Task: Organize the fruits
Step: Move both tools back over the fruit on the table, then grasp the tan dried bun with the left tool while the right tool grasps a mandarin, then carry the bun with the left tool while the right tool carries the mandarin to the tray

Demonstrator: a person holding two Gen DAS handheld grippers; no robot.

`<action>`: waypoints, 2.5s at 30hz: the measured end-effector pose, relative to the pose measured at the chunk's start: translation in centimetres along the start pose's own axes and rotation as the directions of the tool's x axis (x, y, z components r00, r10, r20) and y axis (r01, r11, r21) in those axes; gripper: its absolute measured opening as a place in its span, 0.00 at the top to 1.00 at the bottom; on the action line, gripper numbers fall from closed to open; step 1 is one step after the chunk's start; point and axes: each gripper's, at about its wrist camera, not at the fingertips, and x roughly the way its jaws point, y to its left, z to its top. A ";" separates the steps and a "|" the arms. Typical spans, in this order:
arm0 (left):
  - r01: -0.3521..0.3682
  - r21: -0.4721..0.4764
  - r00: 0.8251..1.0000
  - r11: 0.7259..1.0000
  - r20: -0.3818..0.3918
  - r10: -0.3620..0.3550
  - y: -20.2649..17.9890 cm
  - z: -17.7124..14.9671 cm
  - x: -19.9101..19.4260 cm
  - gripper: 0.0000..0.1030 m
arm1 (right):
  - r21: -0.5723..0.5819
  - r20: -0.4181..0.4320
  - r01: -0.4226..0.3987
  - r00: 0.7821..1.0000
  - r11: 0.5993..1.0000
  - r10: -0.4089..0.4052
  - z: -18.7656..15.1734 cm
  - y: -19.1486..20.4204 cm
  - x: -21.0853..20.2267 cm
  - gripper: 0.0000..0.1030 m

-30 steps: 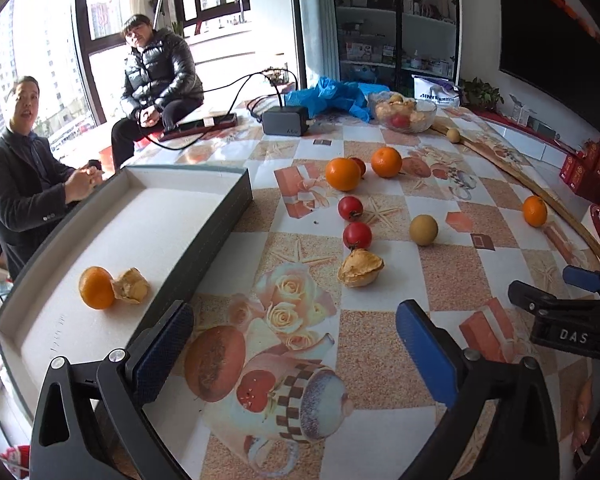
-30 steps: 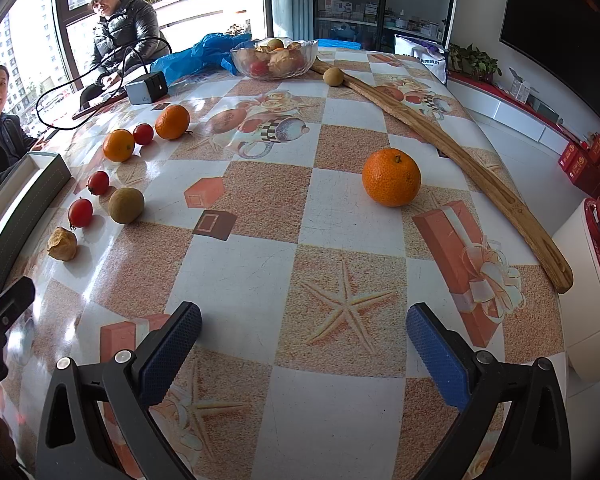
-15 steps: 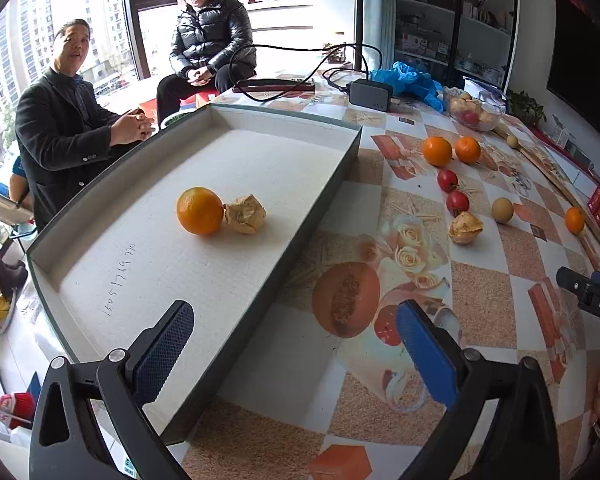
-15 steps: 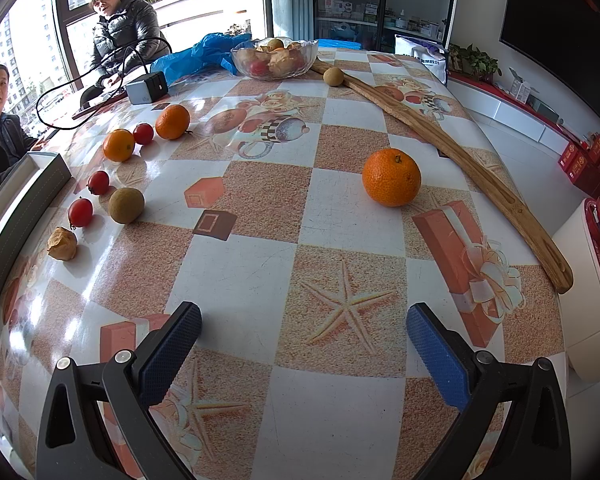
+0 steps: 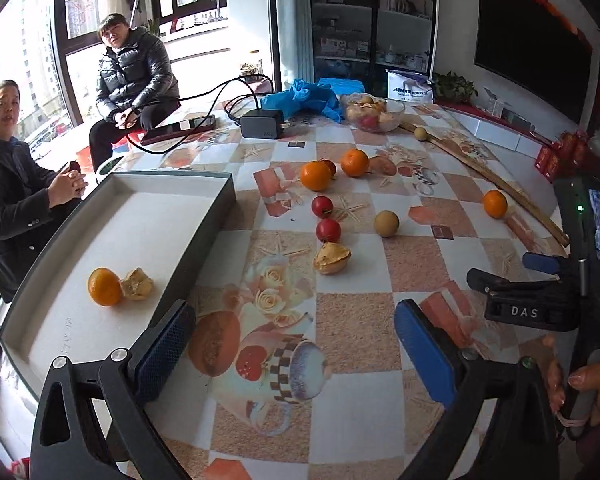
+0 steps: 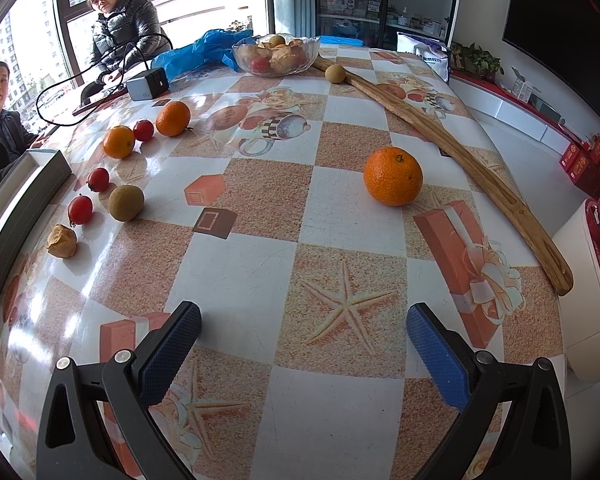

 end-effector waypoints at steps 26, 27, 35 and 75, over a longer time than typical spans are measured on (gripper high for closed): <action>0.046 -0.075 0.992 0.996 -0.115 -0.055 -1.8 2.4 7.7 0.74 | 0.093 0.033 -0.017 0.999 0.995 0.014 7.0 -3.2 3.0 0.63; 0.066 -0.091 0.991 0.994 -0.113 -0.076 -1.2 2.0 7.3 0.74 | 0.098 0.034 -0.061 0.998 0.993 0.058 6.5 -3.1 2.6 0.63; 0.134 -0.131 0.988 0.982 -0.057 -0.142 1.9 0.3 3.1 0.74 | 0.061 -0.008 -0.263 0.964 0.963 0.264 2.5 0.0 0.1 0.63; -0.245 -0.314 0.968 0.918 -0.134 0.212 18.4 -4.6 1.5 0.72 | -0.283 -0.201 -0.478 0.877 0.832 0.435 8.0 29.6 0.9 0.62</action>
